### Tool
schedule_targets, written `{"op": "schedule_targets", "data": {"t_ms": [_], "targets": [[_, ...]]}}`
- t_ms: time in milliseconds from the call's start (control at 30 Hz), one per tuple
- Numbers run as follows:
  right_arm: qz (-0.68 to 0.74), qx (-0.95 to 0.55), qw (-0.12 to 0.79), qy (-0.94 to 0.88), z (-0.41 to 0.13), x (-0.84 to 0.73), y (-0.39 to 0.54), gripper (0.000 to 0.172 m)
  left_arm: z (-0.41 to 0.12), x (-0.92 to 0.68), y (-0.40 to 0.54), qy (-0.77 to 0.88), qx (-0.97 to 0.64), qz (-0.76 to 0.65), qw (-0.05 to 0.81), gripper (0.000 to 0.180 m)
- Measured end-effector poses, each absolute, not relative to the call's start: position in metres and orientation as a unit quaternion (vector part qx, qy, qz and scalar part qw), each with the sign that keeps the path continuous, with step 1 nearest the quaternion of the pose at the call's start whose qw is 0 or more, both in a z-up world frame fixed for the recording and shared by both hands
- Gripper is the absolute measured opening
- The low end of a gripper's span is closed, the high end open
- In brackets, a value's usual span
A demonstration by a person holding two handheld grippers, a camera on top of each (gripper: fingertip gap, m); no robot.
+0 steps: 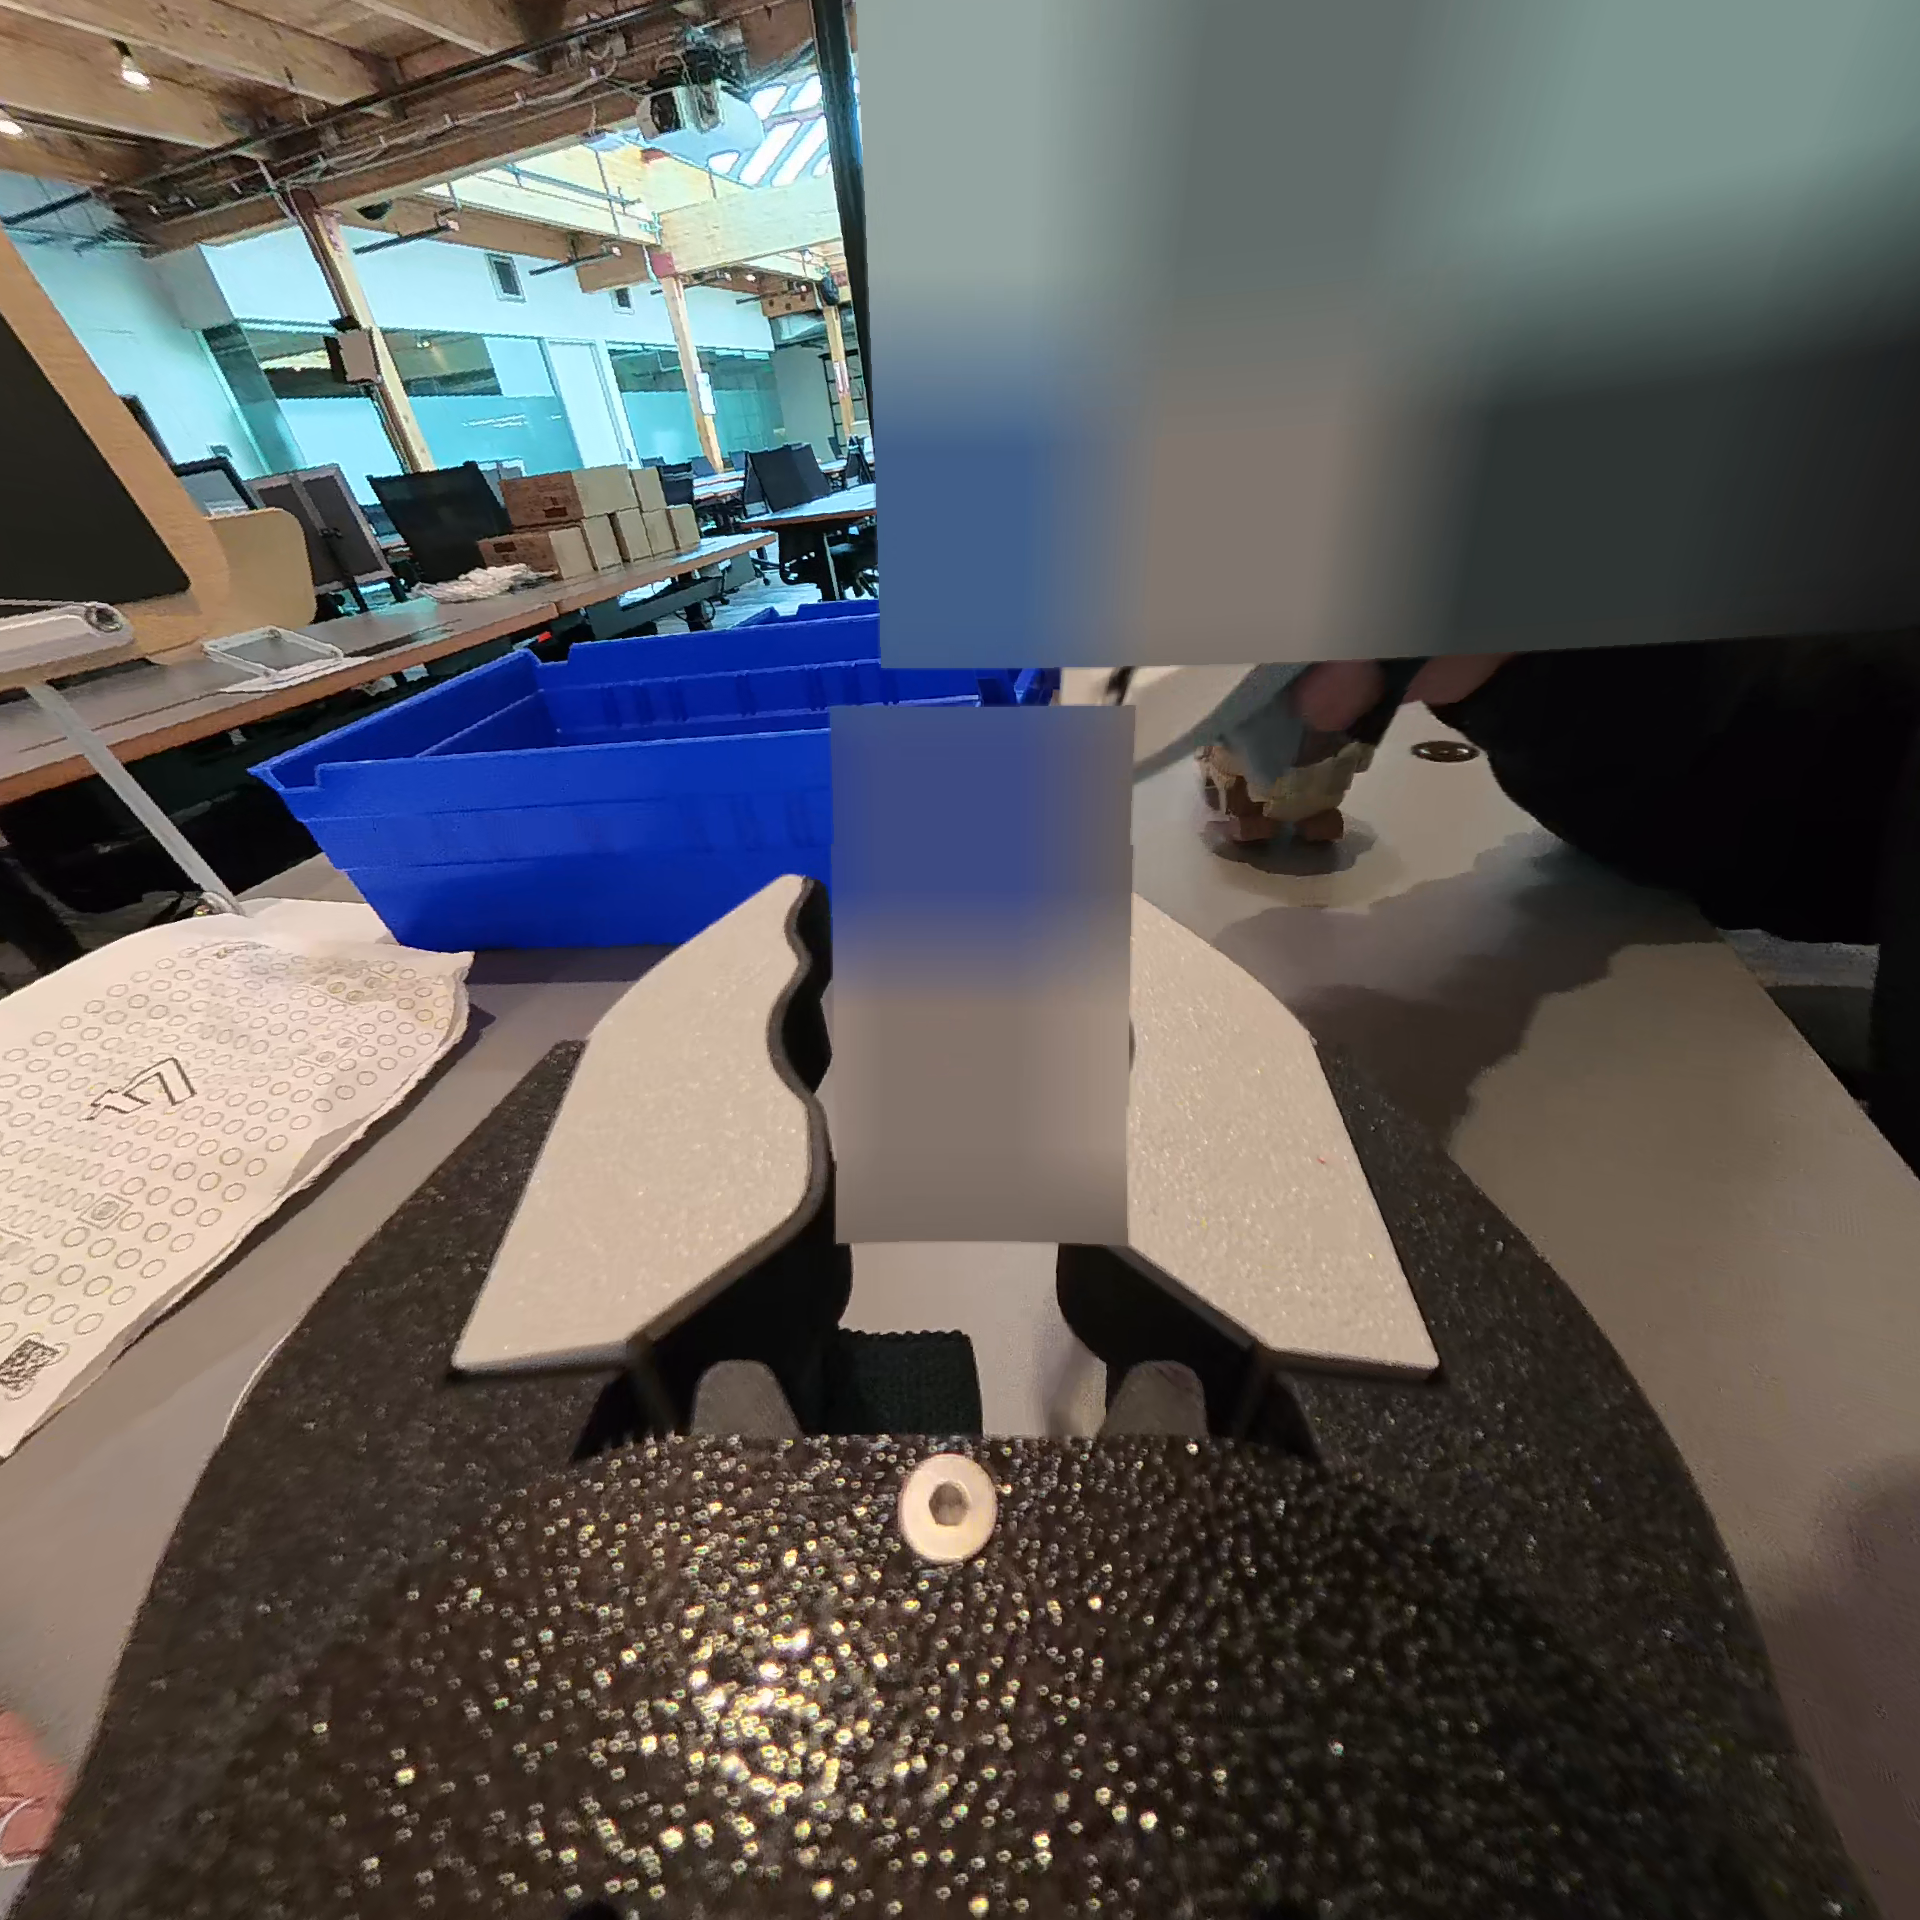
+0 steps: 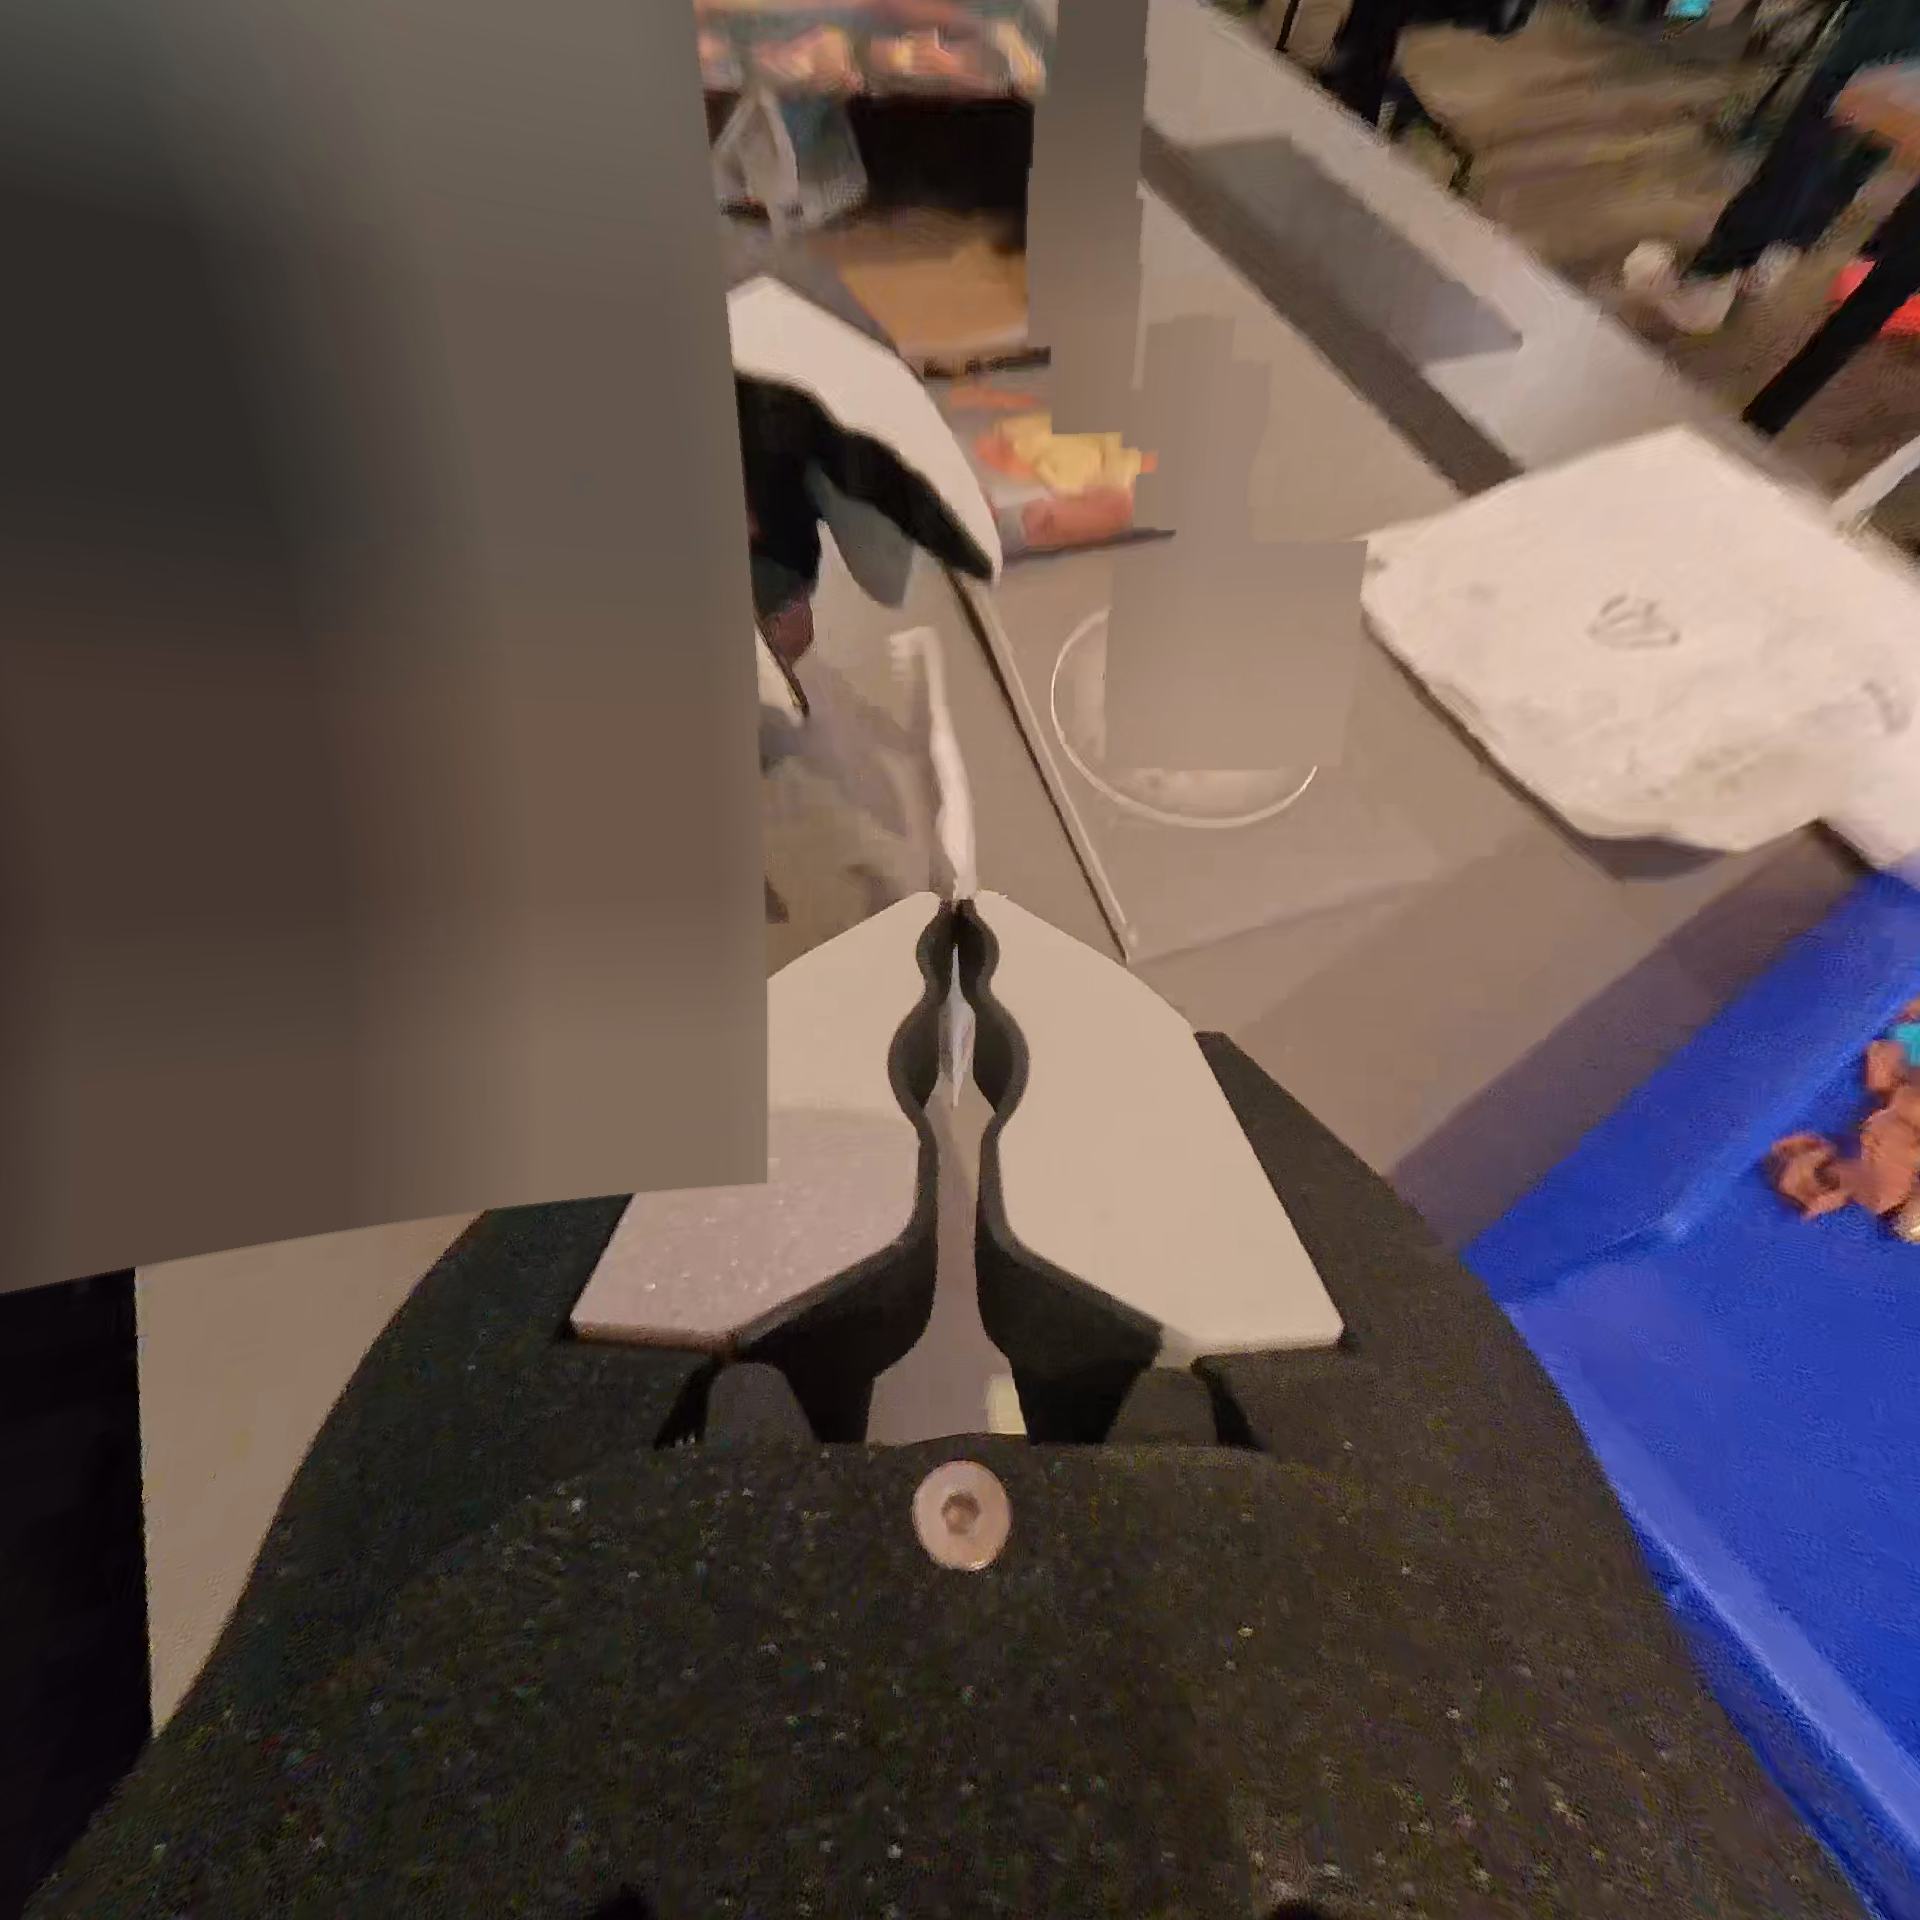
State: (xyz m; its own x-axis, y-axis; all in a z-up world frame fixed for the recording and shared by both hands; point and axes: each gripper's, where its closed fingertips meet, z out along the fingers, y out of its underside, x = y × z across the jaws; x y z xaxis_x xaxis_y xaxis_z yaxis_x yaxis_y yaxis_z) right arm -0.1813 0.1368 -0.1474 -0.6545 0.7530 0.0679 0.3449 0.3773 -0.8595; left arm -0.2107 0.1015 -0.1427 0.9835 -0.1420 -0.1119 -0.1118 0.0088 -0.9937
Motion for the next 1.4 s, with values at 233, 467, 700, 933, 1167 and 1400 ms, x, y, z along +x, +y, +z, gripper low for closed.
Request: {"op": "schedule_targets", "data": {"t_ms": [233,467,700,933,1167,1400], "targets": [[0.504,-0.357,0.182,-0.765,-0.141,-0.183,0.132,0.0,-0.153,-0.208,0.103,0.093,-0.725,-0.033,0.682,0.047],[0.545,-0.368,0.119,-0.744,-0.148,-0.186,0.128,0.0,-0.174,-0.208,0.107,0.083,-0.763,-0.046,0.639,0.043],[0.546,-0.381,0.113,-0.737,-0.155,-0.191,0.13,0.0,-0.175,-0.203,0.105,0.073,-0.764,-0.09,0.634,0.01],[0.501,-0.352,0.171,-0.772,-0.163,-0.196,0.134,0.006,-0.182,-0.2,0.103,0.057,-0.783,-0.131,0.606,0.001],[0.488,-0.247,0.259,-0.796,-0.15,-0.19,0.116,0.018,-0.192,-0.194,0.1,0.058,-0.815,-0.145,0.558,0.0],[0.472,-0.251,0.206,-0.819,-0.173,-0.186,0.103,0.003,-0.2,-0.172,0.099,0.111,-0.825,-0.152,0.534,0.001]]}}
